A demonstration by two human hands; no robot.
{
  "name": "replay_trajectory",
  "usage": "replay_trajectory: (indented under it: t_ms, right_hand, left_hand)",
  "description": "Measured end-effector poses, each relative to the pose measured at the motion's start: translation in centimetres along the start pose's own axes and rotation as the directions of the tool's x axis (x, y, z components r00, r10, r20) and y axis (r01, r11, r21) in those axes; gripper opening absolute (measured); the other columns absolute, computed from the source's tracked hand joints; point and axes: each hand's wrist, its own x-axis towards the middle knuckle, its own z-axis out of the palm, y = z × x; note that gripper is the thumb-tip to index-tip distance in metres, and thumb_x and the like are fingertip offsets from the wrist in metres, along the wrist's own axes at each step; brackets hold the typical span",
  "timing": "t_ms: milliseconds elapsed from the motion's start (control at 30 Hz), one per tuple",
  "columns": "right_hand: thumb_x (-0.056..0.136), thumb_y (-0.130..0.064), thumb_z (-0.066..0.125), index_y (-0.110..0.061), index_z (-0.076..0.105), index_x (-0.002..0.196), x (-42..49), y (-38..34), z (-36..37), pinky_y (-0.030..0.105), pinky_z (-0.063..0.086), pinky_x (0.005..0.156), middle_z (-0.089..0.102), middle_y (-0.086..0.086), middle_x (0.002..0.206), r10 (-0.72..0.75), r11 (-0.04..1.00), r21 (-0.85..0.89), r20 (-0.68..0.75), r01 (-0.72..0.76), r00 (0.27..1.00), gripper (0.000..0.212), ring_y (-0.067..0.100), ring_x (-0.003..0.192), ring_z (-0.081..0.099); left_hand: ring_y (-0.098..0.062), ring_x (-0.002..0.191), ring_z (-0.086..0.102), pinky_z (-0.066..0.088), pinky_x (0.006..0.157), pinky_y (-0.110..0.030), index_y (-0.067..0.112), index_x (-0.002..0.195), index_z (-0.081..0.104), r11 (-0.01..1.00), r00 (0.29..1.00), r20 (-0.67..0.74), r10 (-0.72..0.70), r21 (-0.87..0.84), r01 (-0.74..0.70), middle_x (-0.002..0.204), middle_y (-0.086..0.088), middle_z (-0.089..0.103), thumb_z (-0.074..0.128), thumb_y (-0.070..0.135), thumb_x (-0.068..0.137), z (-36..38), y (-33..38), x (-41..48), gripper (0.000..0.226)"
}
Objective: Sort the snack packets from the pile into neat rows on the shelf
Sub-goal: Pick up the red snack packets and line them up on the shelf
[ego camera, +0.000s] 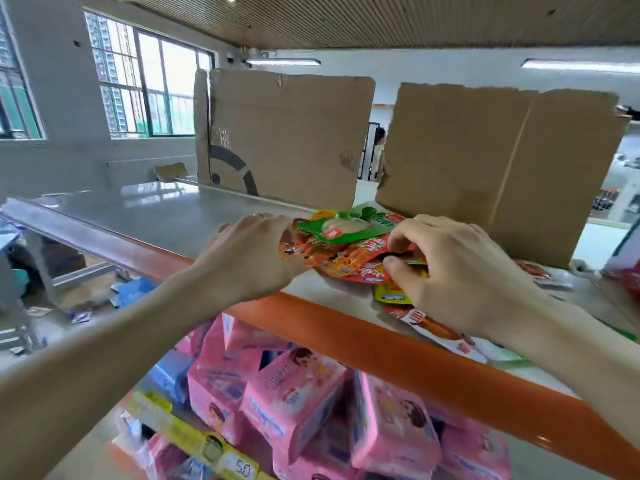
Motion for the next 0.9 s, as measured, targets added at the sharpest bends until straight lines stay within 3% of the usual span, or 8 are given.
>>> replay_trajectory:
  t_ms: [267,367,600,700,767,900]
  right_hand:
    - [0.091,-0.042,0.052,-0.030,0.057,0.094,0.9,-0.7,1.6,0.037,0.044,0.084,0.060,-0.015,0.093,0.021,1.000,0.017,0.013,-0.021,1.000,0.014,0.011,0.089,0.055]
    - [0.089,-0.041,0.053,-0.029,0.057,0.090,0.8,-0.6,1.8,0.034,0.042,0.080,0.060,-0.014,0.090,0.037,0.999,0.034,0.000,-0.037,0.999,0.013,0.011,0.085,0.054]
    - [0.091,-0.041,0.056,-0.028,0.060,0.094,0.1,-0.9,2.2,0.035,0.043,0.085,0.062,-0.013,0.094,0.031,0.999,0.038,-0.010,-0.030,0.999,0.014,0.012,0.090,0.055]
    - [0.092,-0.043,0.056,-0.029,0.060,0.095,-0.1,-0.7,2.1,0.031,0.042,0.085,0.062,-0.014,0.096,0.035,0.998,0.048,-0.018,-0.034,0.999,0.015,0.009,0.090,0.054]
    - [0.092,-0.043,0.055,-0.028,0.059,0.093,-0.2,-0.5,1.9,0.030,0.041,0.083,0.061,-0.014,0.095,0.046,0.996,0.073,-0.011,-0.045,0.999,0.015,0.009,0.090,0.054]
    - [0.092,-0.043,0.054,-0.028,0.059,0.091,0.0,-0.2,1.9,0.033,0.046,0.084,0.059,-0.016,0.093,0.095,0.979,0.175,0.043,-0.101,0.995,0.015,0.008,0.089,0.054]
  left_hand:
    - [-0.017,0.095,0.059,0.048,0.088,-0.039,0.023,0.108,0.064,0.999,0.996,0.090,0.013,-0.034,-0.010,0.099,0.006,0.061,0.063,0.062,0.081,0.8,-0.7,2.0,0.048]
    - [-0.017,0.094,0.058,0.050,0.087,-0.040,0.022,0.108,0.064,0.999,0.994,0.103,0.025,-0.023,-0.023,0.104,0.004,0.063,0.065,0.064,0.079,1.1,-0.4,2.5,0.051]
    - [-0.019,0.096,0.061,0.050,0.091,-0.044,0.024,0.097,0.065,0.979,0.985,0.136,-0.102,-0.160,0.123,0.100,0.003,0.066,0.083,0.056,0.065,0.9,0.1,3.7,0.049]
    - [-0.018,0.084,0.063,0.056,0.077,-0.032,0.019,0.086,0.065,0.875,0.962,0.186,-0.200,-0.409,0.261,0.092,-0.007,0.068,0.087,0.027,0.071,0.6,-0.3,4.4,0.028]
    - [-0.015,0.069,0.056,0.045,0.059,-0.021,0.006,0.088,0.070,0.782,0.926,0.286,-0.245,-0.507,0.363,0.082,-0.010,0.067,0.079,0.011,0.081,-0.2,-0.4,4.3,0.012]
    - [-0.020,0.066,0.056,0.048,0.062,-0.027,-0.005,0.100,0.071,0.572,0.862,0.436,-0.257,-0.651,0.500,0.086,-0.019,0.065,0.067,-0.004,0.086,-1.6,-0.9,3.4,0.015]
